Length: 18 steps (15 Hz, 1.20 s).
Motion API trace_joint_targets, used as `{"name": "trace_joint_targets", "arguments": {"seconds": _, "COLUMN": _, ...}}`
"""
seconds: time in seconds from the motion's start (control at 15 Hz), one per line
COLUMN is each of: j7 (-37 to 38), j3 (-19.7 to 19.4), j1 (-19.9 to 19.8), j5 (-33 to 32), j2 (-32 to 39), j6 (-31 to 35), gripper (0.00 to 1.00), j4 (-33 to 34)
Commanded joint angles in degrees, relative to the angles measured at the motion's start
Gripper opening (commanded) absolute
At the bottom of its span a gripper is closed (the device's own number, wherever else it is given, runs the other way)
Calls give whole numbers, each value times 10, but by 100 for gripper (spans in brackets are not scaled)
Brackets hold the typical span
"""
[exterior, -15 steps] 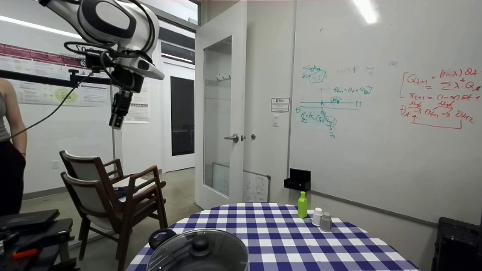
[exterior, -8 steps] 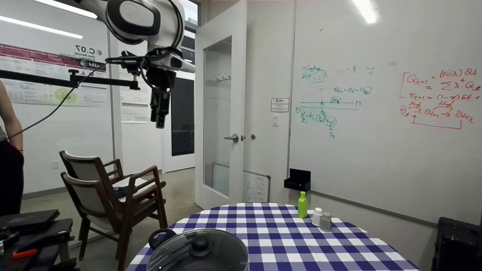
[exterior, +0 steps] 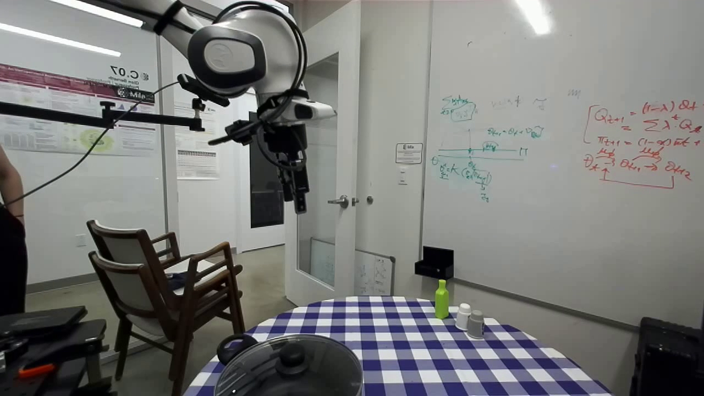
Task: Put the lid of the pot on the table
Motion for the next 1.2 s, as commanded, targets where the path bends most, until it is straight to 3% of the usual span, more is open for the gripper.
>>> {"name": "trace_joint_targets", "arguments": {"seconds": 0.0, "j7": -1, "j3": -8, "j1": -17, "j5": -8, "j2": 52, "j6": 100, "gripper": 100, "j4": 0}}
{"name": "trace_joint_targets", "arguments": {"seconds": 0.27, "j7": 20, "j3": -17, "j1": -30, "j5": -99, "j2": 97, "j6": 147, "gripper": 100, "j4": -15}}
{"name": "trace_joint_targets", "arguments": {"seconds": 0.53, "j7": 37, "j3": -34, "j1": -35, "j5": -164, "j2": 146, "j6": 138, "gripper": 100, "j4": -9}}
{"name": "trace_joint_targets", "arguments": {"seconds": 1.13, "j7": 40, "j3": -33, "j1": -31, "j5": -152, "j2": 257, "j6": 102, "gripper": 100, "j4": 65}}
